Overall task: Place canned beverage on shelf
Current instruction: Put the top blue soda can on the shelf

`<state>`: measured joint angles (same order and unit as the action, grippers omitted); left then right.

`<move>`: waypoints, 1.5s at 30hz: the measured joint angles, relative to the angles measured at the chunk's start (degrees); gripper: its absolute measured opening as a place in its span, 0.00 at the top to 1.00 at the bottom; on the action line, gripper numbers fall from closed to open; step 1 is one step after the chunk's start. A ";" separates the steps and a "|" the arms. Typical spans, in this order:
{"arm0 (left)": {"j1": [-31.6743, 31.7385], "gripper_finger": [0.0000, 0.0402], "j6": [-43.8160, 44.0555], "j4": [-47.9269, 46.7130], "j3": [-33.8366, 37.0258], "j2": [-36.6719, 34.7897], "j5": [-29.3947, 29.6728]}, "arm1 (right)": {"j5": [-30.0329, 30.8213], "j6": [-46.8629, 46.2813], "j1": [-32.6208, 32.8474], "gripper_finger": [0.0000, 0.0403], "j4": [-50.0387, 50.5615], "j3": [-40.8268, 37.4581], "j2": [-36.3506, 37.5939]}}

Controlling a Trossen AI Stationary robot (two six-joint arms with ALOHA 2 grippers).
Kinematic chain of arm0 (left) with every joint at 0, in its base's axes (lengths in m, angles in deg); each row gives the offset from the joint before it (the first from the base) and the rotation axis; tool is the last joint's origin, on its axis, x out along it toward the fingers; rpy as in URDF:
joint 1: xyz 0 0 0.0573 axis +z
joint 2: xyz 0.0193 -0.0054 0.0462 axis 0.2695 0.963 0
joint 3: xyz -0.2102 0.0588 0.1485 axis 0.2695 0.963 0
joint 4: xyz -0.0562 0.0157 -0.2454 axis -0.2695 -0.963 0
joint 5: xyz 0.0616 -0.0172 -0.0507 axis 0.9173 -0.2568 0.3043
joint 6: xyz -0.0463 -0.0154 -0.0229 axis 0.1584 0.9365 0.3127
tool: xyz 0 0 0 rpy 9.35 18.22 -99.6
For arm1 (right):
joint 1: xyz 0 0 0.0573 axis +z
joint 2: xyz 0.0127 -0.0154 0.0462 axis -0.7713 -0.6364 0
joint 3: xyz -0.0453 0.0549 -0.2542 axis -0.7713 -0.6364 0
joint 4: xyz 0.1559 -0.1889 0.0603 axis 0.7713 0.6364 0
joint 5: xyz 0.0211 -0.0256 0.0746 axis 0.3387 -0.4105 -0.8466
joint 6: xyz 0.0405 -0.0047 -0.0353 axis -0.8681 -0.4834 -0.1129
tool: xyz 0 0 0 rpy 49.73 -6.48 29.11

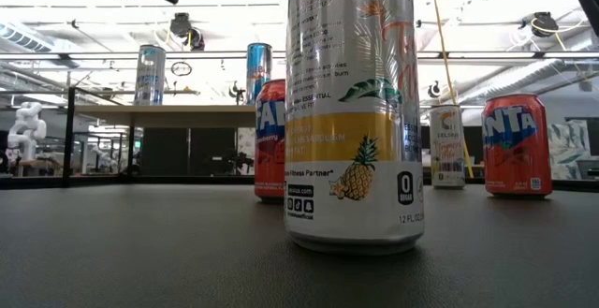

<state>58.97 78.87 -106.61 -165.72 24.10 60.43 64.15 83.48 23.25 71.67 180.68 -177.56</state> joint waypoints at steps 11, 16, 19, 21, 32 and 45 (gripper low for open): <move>-7.24 1.00 0.02 8.54 0.00 7.21 0.21 | 0.09 -0.02 0.24 1.00 1.18 0.00 4.69; -11.27 1.00 0.02 14.88 0.00 10.98 4.03 | 0.14 -0.02 0.24 1.00 1.67 0.00 5.03; -12.87 1.00 -0.01 17.77 0.00 13.48 6.63 | 0.20 0.03 0.24 1.00 2.75 0.00 5.00; -13.70 1.00 -0.12 19.54 0.00 15.11 6.88 | 0.18 0.05 0.24 1.00 3.40 0.00 4.98; -14.64 1.00 -0.57 29.53 0.00 21.72 6.81 | 0.17 1.37 0.24 1.00 4.04 0.00 4.98; -13.95 1.00 -2.17 29.93 0.00 25.75 11.72 | 0.09 1.65 0.24 1.00 5.75 0.00 4.96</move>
<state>45.02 76.70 -76.68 -165.72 49.85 72.15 64.23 85.13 23.49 77.42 180.68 -172.61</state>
